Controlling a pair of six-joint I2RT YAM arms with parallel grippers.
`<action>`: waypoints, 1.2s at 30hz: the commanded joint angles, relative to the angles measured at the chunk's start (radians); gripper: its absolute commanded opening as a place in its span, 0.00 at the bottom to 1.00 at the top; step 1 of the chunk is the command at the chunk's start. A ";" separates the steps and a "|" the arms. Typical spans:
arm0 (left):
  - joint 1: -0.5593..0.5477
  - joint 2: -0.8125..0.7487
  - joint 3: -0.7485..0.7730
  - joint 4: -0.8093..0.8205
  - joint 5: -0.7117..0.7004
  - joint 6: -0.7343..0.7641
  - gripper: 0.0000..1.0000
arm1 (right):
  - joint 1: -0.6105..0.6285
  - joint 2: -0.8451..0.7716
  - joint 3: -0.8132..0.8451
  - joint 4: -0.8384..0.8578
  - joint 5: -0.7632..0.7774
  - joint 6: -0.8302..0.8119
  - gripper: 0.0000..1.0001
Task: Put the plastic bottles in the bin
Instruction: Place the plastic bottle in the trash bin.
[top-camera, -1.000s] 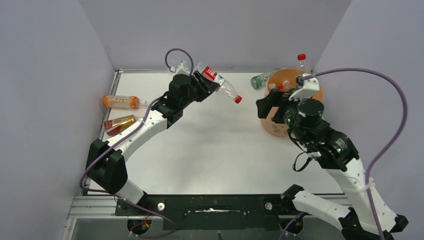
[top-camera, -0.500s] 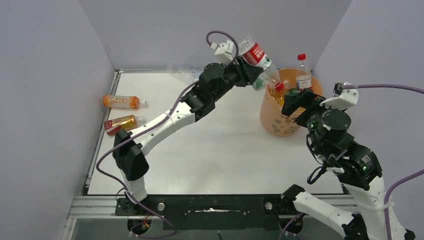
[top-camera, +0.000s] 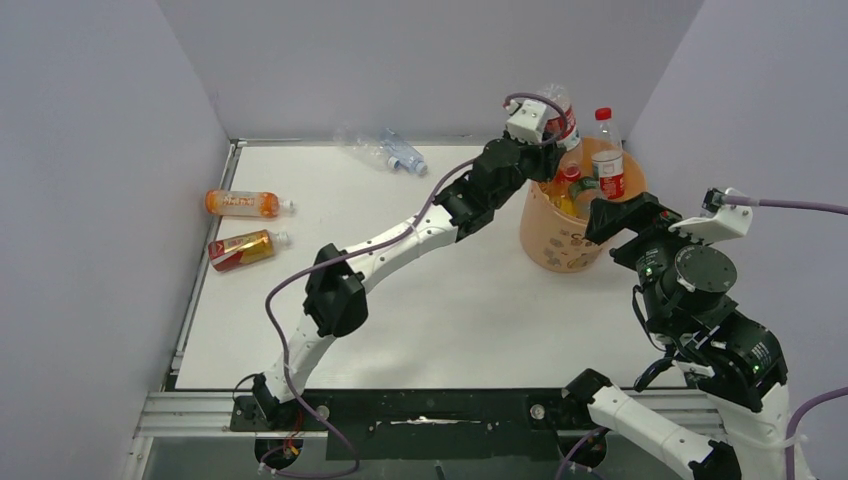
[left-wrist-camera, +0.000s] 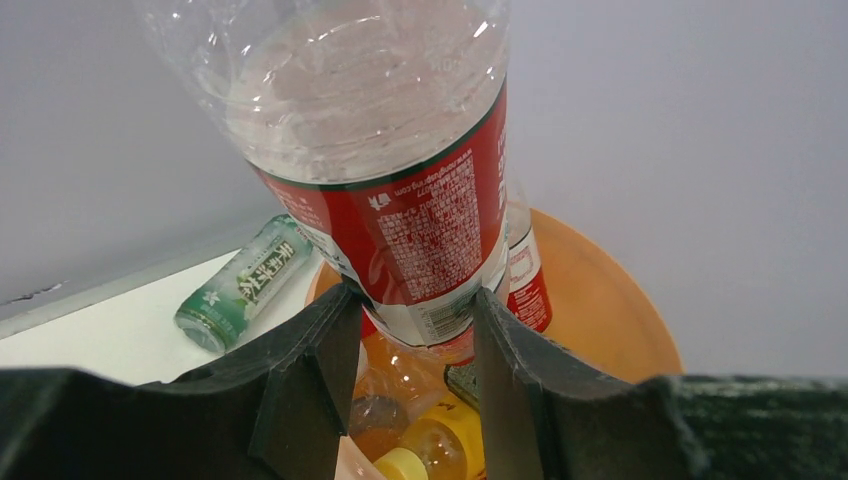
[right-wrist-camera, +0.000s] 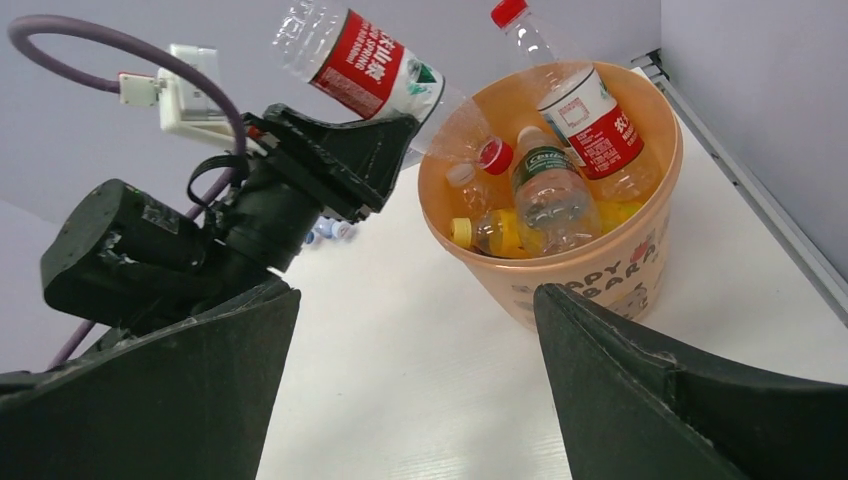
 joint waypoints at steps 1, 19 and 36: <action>-0.039 0.048 0.098 0.029 -0.067 0.205 0.32 | 0.005 -0.017 -0.019 0.042 0.029 0.004 0.91; -0.114 -0.158 -0.244 0.075 -0.083 0.338 0.78 | 0.004 -0.042 -0.049 0.055 0.004 0.013 0.92; -0.055 -0.345 -0.367 0.006 -0.073 0.174 0.80 | 0.005 -0.031 -0.056 0.050 -0.006 0.020 0.93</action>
